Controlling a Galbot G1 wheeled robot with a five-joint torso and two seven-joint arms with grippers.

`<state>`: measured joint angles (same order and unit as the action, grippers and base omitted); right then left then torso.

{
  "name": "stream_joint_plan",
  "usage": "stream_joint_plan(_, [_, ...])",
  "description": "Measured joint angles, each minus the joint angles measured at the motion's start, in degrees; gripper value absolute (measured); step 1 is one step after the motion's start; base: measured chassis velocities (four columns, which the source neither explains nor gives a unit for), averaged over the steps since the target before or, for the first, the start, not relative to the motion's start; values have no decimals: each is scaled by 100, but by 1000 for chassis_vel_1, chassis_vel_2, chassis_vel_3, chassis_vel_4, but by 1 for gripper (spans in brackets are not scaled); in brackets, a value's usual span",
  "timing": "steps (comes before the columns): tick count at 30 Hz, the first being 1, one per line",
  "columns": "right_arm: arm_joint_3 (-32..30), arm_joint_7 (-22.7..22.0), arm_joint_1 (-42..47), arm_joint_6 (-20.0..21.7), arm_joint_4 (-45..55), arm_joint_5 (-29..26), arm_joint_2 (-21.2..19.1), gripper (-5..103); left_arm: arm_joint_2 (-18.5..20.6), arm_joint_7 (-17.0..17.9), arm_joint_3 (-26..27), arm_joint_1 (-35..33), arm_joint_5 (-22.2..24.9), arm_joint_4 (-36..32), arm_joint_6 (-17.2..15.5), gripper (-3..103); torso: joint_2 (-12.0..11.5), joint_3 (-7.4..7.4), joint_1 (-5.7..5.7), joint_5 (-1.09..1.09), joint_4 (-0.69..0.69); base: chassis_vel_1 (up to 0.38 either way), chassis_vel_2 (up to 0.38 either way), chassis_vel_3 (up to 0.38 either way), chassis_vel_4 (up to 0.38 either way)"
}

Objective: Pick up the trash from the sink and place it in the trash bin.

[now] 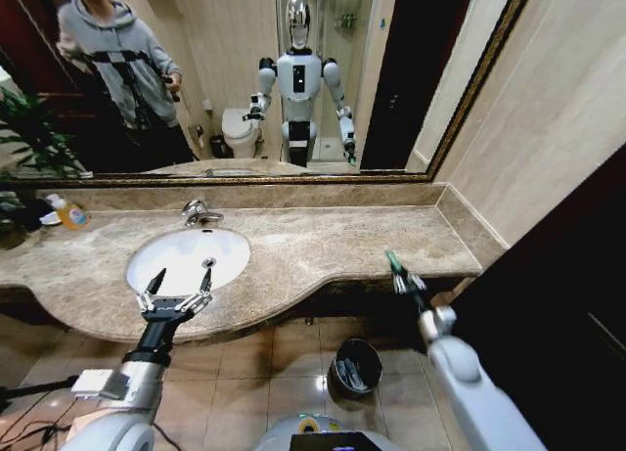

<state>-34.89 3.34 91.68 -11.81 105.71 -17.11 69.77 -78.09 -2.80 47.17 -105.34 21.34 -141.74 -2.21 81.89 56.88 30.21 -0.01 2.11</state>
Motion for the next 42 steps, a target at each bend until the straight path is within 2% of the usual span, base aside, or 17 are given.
stream_joint_plan(4, [115, -156, 787, -206, -157, 442, 457, 21, 0, 0, 0, 0, 0, 0, 0, 100, 0, 0, 0, -2, -1, 0, 0, 0, 0])
stream_joint_plan(8, [311, -273, 900, -191, -471, 667, 639, 21, 0, 0, 0, 0, 0, 0, 0, 100, 0, 1, 0, 0, 0, 0, 0, 0, 0])
stream_joint_plan(11, [569, -304, 887, 14, -823, 825, 707, 21, 0, 0, 0, 0, 0, 0, 0, 100, 0, 1, 1, 1, 0, 0, 0, 0, 0])
stream_joint_plan(14, [852, -156, 477, 338, -1602, 1307, 748, 21, 0, 0, 0, 0, 0, 0, 0, 100, 0, 1, 1, 0, -1, 0, 0, 0, 0])
stream_joint_plan(16, [934, -92, 235, 363, -1945, 1478, 753, 21, 0, 0, 0, 0, 0, -1, 0, 100, 0, 1, 1, 0, 0, 0, 0, 0, 0])
stream_joint_plan(19, [1124, 8, -420, 444, -2877, 2115, 776, 21, 0, 0, 1, 0, 0, 0, 0, 100, -1, 2, 2, 1, 2, 0, 0, 0, 0])
stream_joint_plan(22, [1271, 199, -768, 567, -3334, 2327, 751, 21, 0, 0, 0, 0, 0, 0, 0, 100, -1, 2, 2, 1, 1, 0, 0, 0, 0])
stream_joint_plan(24, [1271, 347, -1185, 414, -4030, 2816, 790, 21, 0, 0, 1, 0, 0, 0, 0, 100, -1, 2, 2, 0, 1, 0, 0, 0, 0])
stream_joint_plan(25, [1271, 347, -1185, 414, -4030, 2816, 790, 21, 0, 0, 1, 0, 0, 0, 0, 100, -1, 2, 2, 0, 1, 0, 0, 0, 0])
stream_joint_plan(26, [1255, 347, -1369, 329, -4364, 3077, 817, 21, 0, 0, 1, 0, 0, 0, 0, 100, -1, 2, 2, 1, 1, 0, 0, 0, 0])
stream_joint_plan(29, [1228, 322, -1892, -53, -5463, 3735, 873, 21, 0, 1, 1, 0, 0, 0, 0, 100, -1, 3, 2, 1, 0, 0, 0, 0, 0])
stream_joint_plan(30, [1228, 322, -1892, -53, -5463, 3735, 873, 21, 0, 1, 1, 0, 0, 0, 0, 100, -1, 3, 2, 1, 0, 0, 0, 0, 0])
stream_joint_plan(33, [1240, 189, -2368, -470, -6321, 3934, 936, 21, 0, 1, 1, 0, 0, -1, 0, 100, -1, 2, 2, 1, 2, 0, 0, 0, 0])
stream_joint_plan(36, [1249, 177, -2506, -520, -6542, 3931, 961, 18, 0, 0, 0, 0, 0, 0, 0, 100, -1, 2, 2, 1, 0, 0, 0, 0, 0])
stream_joint_plan(38, [1253, 175, -2595, -554, -6662, 3923, 981, 27, 0, 0, 0, 0, 0, 0, 0, 100, -1, 2, 2, 1, 0, 0, 0, 0, 0])
stream_joint_plan(40, [1246, 172, -2618, -557, -6691, 3916, 991, 27, 0, 0, 0, 0, 0, 0, 0, 100, -1, 2, 2, 1, 1, 0, 0, 0, 0])
stream_joint_plan(42, [1235, 149, -2630, -556, -6713, 3898, 999, 35, 0, 0, 0, 0, 0, 0, 0, 100, -1, 2, 2, 1, 0, 0, 0, 0, 0])
